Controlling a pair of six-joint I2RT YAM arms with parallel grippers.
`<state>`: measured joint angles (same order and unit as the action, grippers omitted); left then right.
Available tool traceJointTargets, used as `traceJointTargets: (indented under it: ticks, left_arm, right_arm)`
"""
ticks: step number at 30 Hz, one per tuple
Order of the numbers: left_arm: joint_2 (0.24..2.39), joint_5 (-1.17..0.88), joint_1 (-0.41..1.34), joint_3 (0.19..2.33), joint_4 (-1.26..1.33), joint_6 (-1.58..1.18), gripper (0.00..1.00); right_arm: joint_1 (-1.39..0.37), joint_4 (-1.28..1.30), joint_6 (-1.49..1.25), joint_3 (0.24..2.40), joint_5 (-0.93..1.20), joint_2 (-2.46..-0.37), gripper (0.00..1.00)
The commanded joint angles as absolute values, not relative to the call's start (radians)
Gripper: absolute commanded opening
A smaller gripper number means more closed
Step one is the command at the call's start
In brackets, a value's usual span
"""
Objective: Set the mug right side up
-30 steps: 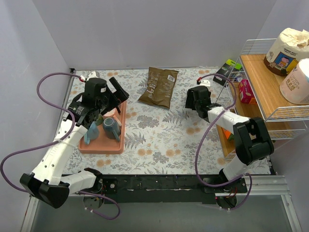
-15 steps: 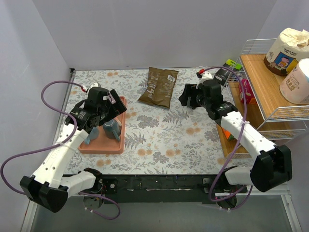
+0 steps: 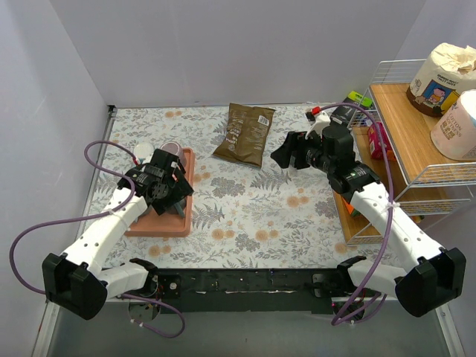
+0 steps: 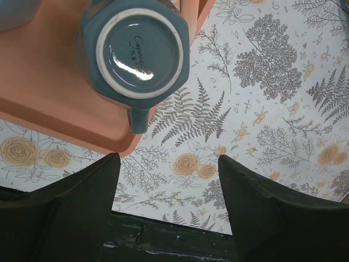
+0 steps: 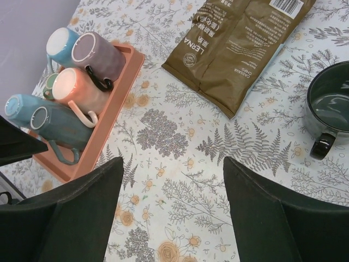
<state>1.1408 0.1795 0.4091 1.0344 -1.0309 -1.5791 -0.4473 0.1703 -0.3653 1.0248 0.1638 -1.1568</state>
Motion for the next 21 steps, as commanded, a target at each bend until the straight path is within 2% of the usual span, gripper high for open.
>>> traceJointTargets:
  ticks: [1, 9, 14, 21]
  left_arm:
    - [1.109, 0.256, 0.417, 0.994, -0.951, -1.658, 0.7]
    - [1.123, 0.299, 0.423, 0.927, -0.933, -1.657, 0.69]
    - [1.132, 0.313, 0.425, 0.888, -0.853, -1.638, 0.62]
    - [1.158, 0.341, 0.423, 0.865, -0.779, -1.6, 0.57]
  right_arm:
    - [-0.451, 0.189, -0.394, 1.042, 0.175, -1.115, 0.8]
    - [-0.451, 0.218, -0.416, 1.04, 0.14, -1.103, 0.8]
    - [-0.451, 0.221, -0.416, 1.045, 0.144, -1.109, 0.79]
    - [-0.451, 0.221, -0.428, 1.045, 0.146, -1.114, 0.79]
